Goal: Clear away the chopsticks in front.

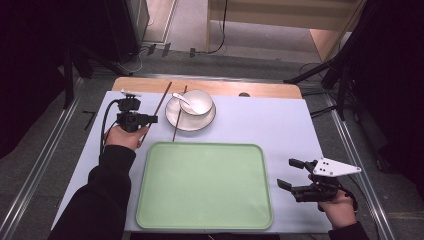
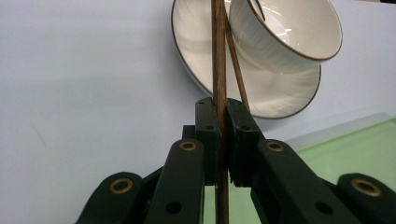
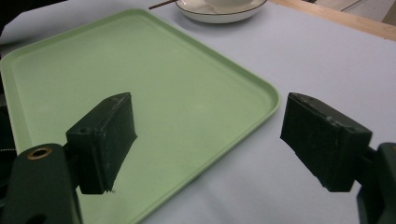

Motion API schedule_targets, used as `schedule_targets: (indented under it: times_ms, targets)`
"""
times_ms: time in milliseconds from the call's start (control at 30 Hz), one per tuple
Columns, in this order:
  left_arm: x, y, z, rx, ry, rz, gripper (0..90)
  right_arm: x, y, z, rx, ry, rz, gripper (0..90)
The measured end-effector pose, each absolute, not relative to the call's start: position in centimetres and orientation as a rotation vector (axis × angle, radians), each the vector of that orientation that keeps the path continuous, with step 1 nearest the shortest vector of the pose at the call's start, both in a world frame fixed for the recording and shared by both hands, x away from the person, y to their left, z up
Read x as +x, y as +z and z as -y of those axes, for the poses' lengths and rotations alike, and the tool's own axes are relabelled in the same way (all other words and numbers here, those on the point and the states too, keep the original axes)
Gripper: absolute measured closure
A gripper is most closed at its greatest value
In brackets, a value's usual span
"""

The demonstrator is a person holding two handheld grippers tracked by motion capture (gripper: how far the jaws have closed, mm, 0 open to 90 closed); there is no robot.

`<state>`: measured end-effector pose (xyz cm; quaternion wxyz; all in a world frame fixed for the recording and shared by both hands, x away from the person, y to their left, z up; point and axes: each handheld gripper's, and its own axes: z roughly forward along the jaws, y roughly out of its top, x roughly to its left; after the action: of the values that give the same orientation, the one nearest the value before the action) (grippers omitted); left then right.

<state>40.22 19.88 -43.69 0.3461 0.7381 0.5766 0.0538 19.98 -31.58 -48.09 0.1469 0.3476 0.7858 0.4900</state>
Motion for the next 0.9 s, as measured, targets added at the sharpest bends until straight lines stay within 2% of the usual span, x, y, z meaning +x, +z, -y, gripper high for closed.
schedule_targets:
  times_ms: [300, 367, 700, 900]
  targets:
    - [36.5, -44.5, -21.1, 1.886, 0.106, -1.5, 85.7, 20.1, -48.1, 31.6, 0.997, 1.412, -2.26, 18.3]
    - [35.6, -44.6, -21.4, 1.852, 0.05, -1.493, 85.8, 20.1, -48.0, 31.5, 0.995, 1.415, -2.259, 18.3]
    - [31.2, -45.2, -21.7, 1.87, 0.061, -1.511, 85.7, 20.4, -47.9, 31.4, 0.977, 1.423, -2.257, 18.2]
    - [28.2, -45.9, -21.5, 1.854, -0.022, -1.523, 85.6, 20.6, -47.8, 31.1, 0.962, 1.424, -2.266, 18.2]
